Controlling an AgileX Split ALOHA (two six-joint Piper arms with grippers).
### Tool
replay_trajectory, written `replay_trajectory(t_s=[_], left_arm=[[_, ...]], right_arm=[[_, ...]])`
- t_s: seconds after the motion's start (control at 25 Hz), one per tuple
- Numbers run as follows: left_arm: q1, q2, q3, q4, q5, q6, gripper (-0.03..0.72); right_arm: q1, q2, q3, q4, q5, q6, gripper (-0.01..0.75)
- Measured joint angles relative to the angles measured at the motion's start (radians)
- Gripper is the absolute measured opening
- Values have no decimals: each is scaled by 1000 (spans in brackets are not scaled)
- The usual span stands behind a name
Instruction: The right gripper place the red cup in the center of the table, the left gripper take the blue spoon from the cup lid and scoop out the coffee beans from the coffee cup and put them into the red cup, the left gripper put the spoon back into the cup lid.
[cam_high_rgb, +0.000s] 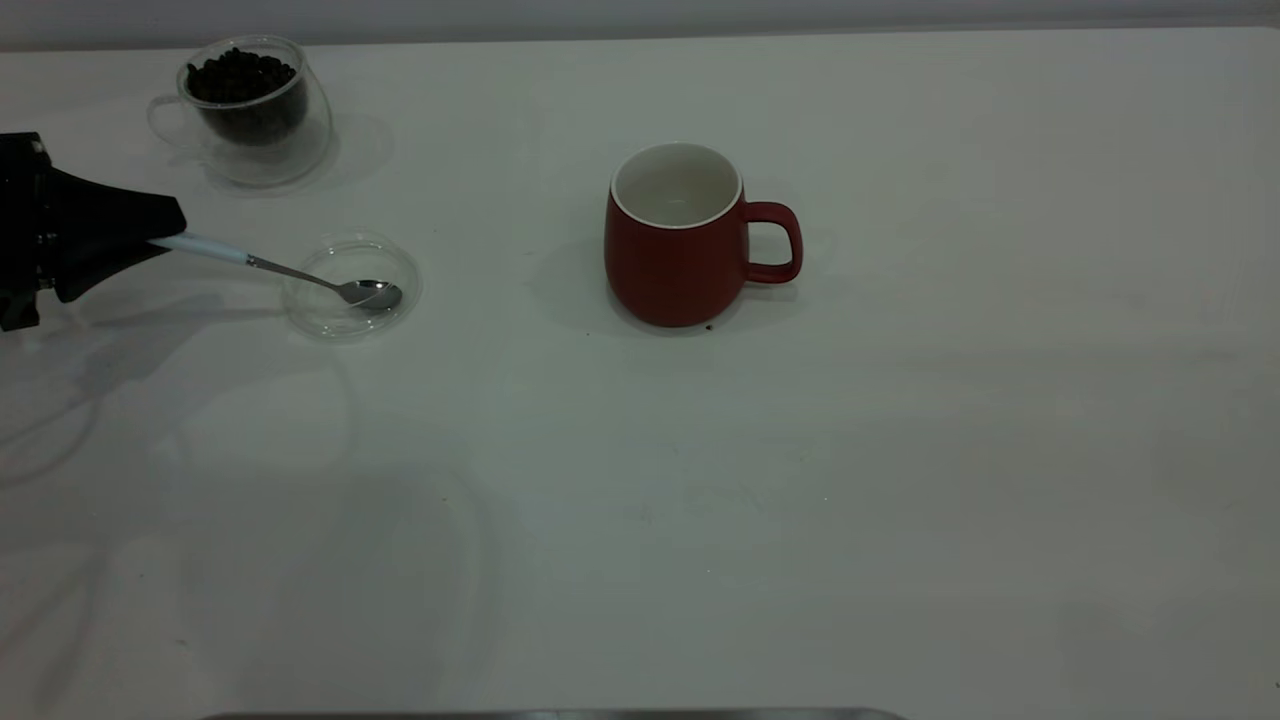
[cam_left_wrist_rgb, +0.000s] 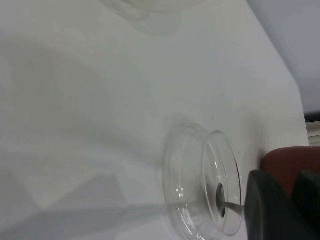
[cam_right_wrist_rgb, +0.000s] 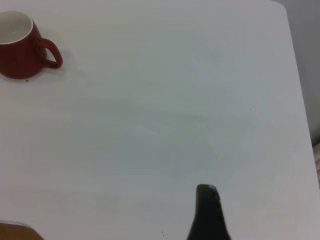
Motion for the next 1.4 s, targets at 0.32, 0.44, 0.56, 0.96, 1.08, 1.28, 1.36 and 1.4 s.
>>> replay_trajectory(t_s=[0.32,0.44,0.56,0.96,1.08,1.28,1.36,1.4], left_arm=[[0,0,0,0,-32,-2,386],[0,0,0,0,-61,-4,464],[0,0,-1,0,-93,-7,507],[0,-60,-1,43,-201,3,518],[0,-164,-1,129,-240,-34,518],[0,-398,0,365,-263,-225,518],[-2,-513,1,458,-259,-324,518],[-5,-569,1,493,-246,-378,518]], right_arm=[[0,0,0,0,0,0,588],[0,0,0,0,0,1,588],[0,0,0,0,0,1,588],[0,0,0,0,0,0,588],[0,0,0,0,0,0,588],[0,0,0,0,0,0,588],[0,0,0,0,0,0,588],[0,0,0,0,0,0,588]])
